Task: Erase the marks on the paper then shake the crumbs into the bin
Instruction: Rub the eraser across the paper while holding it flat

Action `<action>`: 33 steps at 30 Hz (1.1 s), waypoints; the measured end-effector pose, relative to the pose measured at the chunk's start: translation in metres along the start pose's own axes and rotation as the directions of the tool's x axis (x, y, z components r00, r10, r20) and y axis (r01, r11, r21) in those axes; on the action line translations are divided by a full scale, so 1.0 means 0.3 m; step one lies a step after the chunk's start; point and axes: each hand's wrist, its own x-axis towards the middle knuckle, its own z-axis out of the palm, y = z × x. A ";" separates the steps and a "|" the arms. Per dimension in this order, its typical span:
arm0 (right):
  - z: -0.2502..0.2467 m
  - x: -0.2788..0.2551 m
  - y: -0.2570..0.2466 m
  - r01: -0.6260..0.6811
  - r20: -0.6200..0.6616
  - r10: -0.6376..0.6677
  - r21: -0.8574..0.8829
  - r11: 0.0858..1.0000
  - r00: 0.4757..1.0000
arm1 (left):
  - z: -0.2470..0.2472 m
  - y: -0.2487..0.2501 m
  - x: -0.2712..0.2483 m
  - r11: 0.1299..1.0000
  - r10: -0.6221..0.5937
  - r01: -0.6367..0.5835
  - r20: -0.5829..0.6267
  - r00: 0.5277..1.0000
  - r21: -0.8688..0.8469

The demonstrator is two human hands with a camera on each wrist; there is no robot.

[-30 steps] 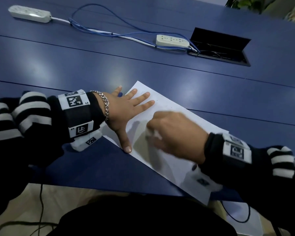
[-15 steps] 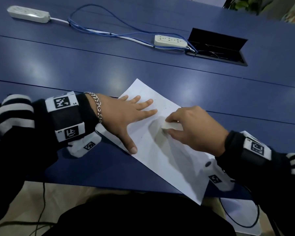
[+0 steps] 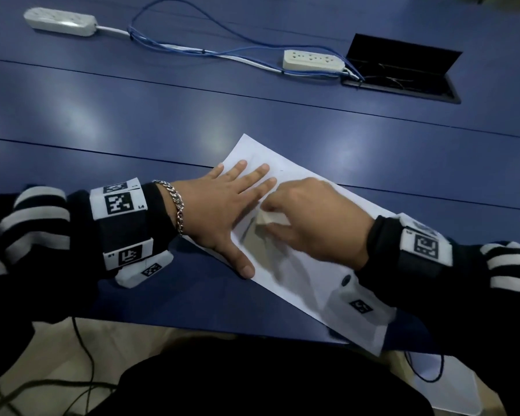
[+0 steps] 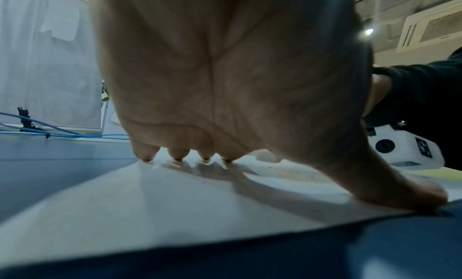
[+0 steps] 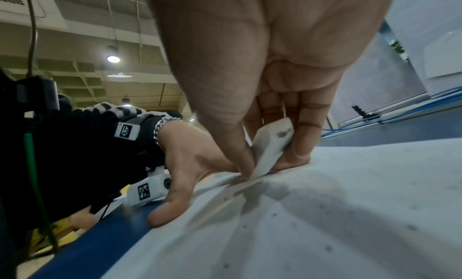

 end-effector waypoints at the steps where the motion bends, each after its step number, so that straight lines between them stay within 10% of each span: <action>1: 0.011 -0.002 -0.023 0.040 0.001 -0.040 0.008 0.999 0.999 | 0.002 -0.001 0.002 1.000 0.003 -0.003 -0.001 1.000 0.001; 14: 0.014 -0.025 -0.081 0.129 0.122 -0.129 0.007 0.992 0.984 | -0.004 0.007 0.002 0.998 -0.014 0.013 0.012 1.000 0.061; 26: -0.030 -0.079 0.103 -0.112 0.023 0.112 -0.016 0.994 0.993 | -0.040 0.038 0.014 0.995 0.091 -0.095 0.098 0.991 0.036; 33: -0.002 -0.148 -0.003 0.140 0.191 -0.151 0.067 0.988 0.970 | -0.044 0.041 0.015 0.996 0.070 -0.076 0.116 0.991 0.047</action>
